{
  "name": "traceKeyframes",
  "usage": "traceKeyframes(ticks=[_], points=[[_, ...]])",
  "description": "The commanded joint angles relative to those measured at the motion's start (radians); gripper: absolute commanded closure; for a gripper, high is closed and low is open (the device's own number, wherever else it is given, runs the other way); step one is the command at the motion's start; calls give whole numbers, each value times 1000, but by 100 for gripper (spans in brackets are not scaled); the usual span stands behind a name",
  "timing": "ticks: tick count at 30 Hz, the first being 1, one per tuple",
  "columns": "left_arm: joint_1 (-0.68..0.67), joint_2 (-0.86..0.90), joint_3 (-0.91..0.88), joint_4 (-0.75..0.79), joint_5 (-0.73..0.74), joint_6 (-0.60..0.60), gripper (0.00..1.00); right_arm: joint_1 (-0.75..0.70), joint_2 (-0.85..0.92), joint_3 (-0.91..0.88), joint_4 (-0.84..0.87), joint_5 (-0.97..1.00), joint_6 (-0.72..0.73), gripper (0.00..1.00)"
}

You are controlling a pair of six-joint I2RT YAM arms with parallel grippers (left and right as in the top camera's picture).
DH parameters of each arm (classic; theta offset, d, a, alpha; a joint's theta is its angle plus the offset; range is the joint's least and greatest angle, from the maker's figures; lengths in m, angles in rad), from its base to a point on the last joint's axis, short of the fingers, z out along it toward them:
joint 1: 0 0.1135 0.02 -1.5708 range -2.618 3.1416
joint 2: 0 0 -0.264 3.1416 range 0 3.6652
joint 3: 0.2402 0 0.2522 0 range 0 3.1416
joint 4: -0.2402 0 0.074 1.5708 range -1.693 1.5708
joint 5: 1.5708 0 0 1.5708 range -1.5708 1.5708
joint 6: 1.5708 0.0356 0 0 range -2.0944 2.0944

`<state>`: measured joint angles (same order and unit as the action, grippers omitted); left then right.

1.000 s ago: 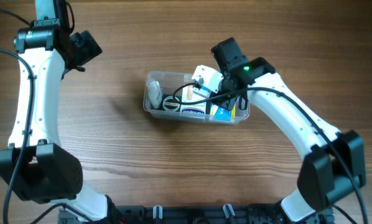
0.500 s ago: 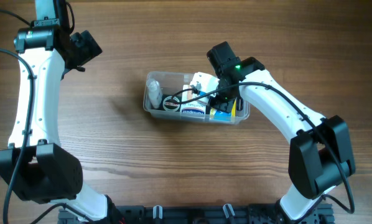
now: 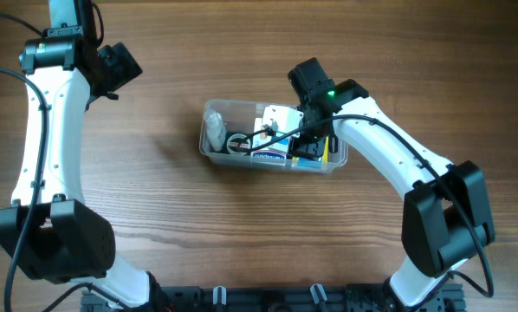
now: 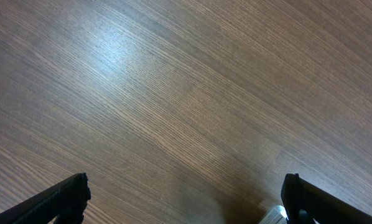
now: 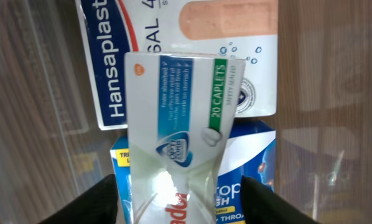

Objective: Pack container

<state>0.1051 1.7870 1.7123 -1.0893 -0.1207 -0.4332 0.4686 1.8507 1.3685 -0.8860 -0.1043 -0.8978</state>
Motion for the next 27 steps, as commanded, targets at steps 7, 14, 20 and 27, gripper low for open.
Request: traceKeyframes(ticks=[7,14,20,27], points=[[5,-21,10,0,8,-21,0,0,-36,43,19,1,175,31],[5,-21,10,0,8,-21,0,-93,-221,60,29,34,593,39],[5,-21,10,0,8,-20,0,-136,-573,59,42,-97,647,40],[5,-21,10,0,8,-21,0,-136,-1055,59,1,-148,666,31]])
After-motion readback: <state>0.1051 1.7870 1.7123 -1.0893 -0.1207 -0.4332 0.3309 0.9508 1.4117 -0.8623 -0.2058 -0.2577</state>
